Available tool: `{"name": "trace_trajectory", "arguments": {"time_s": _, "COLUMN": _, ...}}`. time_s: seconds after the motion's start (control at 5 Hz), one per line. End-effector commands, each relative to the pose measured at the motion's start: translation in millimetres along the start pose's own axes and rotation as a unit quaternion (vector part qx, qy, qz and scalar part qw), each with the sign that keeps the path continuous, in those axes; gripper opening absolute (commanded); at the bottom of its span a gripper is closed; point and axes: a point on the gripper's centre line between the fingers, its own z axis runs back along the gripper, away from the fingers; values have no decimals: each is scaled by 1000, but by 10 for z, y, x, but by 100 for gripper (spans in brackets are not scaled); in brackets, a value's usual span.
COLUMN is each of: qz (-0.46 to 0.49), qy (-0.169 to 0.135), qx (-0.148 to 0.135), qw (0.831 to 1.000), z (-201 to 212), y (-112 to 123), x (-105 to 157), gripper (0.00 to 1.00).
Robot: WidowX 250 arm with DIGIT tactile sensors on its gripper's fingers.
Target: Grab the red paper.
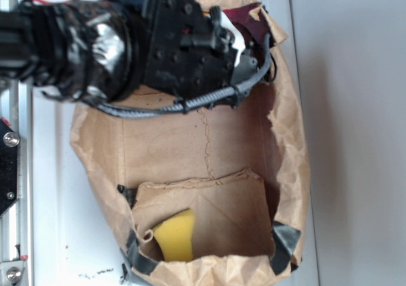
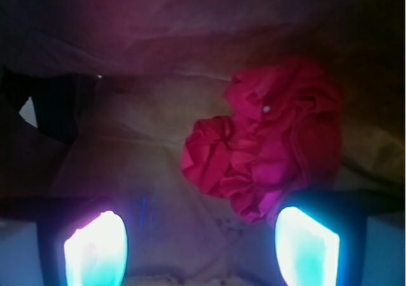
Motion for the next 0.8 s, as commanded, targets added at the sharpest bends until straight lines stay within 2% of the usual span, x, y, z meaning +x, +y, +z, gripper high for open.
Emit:
{"name": "trace_trajectory", "arguments": {"time_s": 0.0, "qz": -6, "qy": -17, "qx": -3, "qw": 1000, "z": -1, "y": 65, "x": 84, "gripper": 100}}
{"name": "trace_trajectory", "arguments": {"time_s": 0.2, "qz": -15, "qy": -29, "qx": 1, "qw": 999, "z": -62, "y": 69, "x": 58, "gripper": 100}}
{"name": "trace_trajectory", "arguments": {"time_s": 0.4, "qz": -23, "qy": -21, "qx": 10, "qw": 999, "z": 10, "y": 132, "x": 100, "gripper": 100}}
{"name": "trace_trajectory", "arguments": {"time_s": 0.6, "qz": -27, "qy": 6, "qx": 17, "qw": 999, "z": 192, "y": 148, "x": 143, "gripper": 100}}
